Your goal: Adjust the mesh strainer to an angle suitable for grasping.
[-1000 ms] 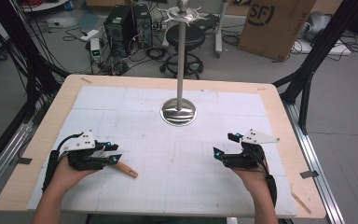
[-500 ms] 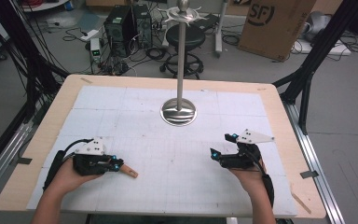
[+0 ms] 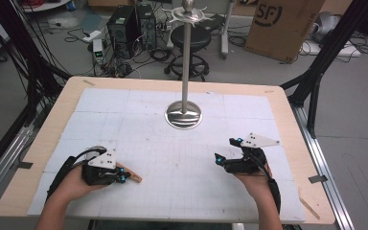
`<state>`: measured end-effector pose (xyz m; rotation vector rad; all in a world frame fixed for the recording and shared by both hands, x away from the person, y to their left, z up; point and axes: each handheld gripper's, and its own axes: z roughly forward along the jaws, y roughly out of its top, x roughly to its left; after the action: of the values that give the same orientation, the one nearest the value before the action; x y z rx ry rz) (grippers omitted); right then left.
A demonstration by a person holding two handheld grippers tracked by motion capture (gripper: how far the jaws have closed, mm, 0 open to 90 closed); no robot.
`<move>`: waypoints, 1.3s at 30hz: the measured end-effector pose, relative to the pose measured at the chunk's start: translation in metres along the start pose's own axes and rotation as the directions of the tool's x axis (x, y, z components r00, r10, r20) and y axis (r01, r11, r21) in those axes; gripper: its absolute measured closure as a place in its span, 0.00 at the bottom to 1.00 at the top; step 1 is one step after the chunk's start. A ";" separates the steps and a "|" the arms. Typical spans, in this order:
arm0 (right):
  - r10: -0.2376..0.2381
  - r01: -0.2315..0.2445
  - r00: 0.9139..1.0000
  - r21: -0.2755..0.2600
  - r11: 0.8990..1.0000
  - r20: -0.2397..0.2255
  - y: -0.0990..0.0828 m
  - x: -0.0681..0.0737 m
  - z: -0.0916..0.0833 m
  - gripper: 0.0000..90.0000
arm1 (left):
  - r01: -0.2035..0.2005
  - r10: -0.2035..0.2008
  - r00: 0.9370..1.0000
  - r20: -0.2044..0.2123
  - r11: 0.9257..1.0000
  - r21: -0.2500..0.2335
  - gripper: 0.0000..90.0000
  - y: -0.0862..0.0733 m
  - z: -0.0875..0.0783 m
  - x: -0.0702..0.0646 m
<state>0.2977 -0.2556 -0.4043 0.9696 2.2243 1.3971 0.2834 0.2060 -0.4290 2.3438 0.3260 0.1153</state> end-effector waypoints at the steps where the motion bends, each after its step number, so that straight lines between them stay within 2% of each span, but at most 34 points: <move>1: 0.001 -0.001 1.000 0.000 1.000 0.000 0.000 0.000 0.000 0.18 | -0.004 0.004 1.000 -0.001 1.000 0.011 1.00 0.000 0.002 0.000; 5: 0.005 -0.005 1.000 0.002 1.000 -0.002 -0.001 -0.001 0.000 0.18 | 0.002 -0.001 0.999 -0.033 1.000 0.015 1.00 0.002 0.005 0.000; 9: 0.009 -0.009 1.000 0.004 1.000 -0.003 -0.002 -0.001 0.001 0.18 | 0.027 -0.025 0.995 -0.092 0.999 0.022 1.00 0.005 0.010 0.001; 12: 0.006 -0.006 1.000 0.005 1.000 -0.003 -0.002 0.000 0.001 0.18 | 0.044 -0.041 0.993 -0.112 0.999 0.026 0.99 0.009 0.015 0.004; 20: 0.017 -0.017 1.000 0.003 1.000 -0.002 -0.002 -0.001 0.000 0.18 | 0.075 -0.071 0.986 -0.153 0.997 0.019 0.99 0.020 0.024 0.011; 24: 0.006 -0.006 1.000 0.013 1.000 -0.003 -0.002 0.000 0.002 0.18 | 0.085 -0.082 0.985 -0.153 0.996 0.019 0.99 0.025 0.029 0.015; 27: 0.012 -0.012 1.000 0.007 1.000 0.000 -0.002 -0.001 0.001 0.18 | 0.101 -0.093 0.979 -0.181 0.994 0.034 0.99 0.033 0.032 0.021; 28: 0.017 -0.017 1.000 0.005 1.000 0.003 -0.002 -0.002 0.001 0.18 | 0.101 -0.093 0.979 -0.181 0.994 0.034 0.99 0.033 0.032 0.021; 30: 0.020 -0.020 1.000 0.008 1.000 0.005 -0.003 -0.002 0.001 0.18 | 0.129 -0.122 0.974 -0.191 0.991 0.028 0.99 0.038 0.036 0.028; 31: 0.013 -0.014 1.000 0.008 1.000 0.006 -0.003 -0.003 0.001 0.18 | 0.129 -0.122 0.974 -0.191 0.991 0.028 0.99 0.038 0.036 0.028; 32: 0.016 -0.016 1.000 0.009 1.000 0.007 -0.003 -0.002 0.002 0.18 | 0.145 -0.133 0.969 -0.209 0.989 0.040 0.99 0.039 0.038 0.033; 33: 0.012 -0.012 1.000 0.014 1.000 0.004 -0.003 -0.002 0.002 0.18 | 0.145 -0.133 0.969 -0.209 0.989 0.040 0.99 0.039 0.038 0.033; 34: 0.009 -0.010 1.000 0.017 1.000 0.004 -0.003 -0.001 0.003 0.18 | 0.159 -0.145 0.964 -0.223 0.986 0.043 0.99 0.041 0.039 0.036; 39: 0.008 -0.008 1.000 0.026 1.000 0.007 -0.003 -0.001 0.004 0.18 | 0.165 -0.152 0.962 -0.224 0.986 0.038 0.99 0.042 0.040 0.038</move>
<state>0.3000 -0.2546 -0.4092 0.9912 2.2415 1.3700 0.3357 0.1599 -0.4287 2.3542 0.6330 0.2934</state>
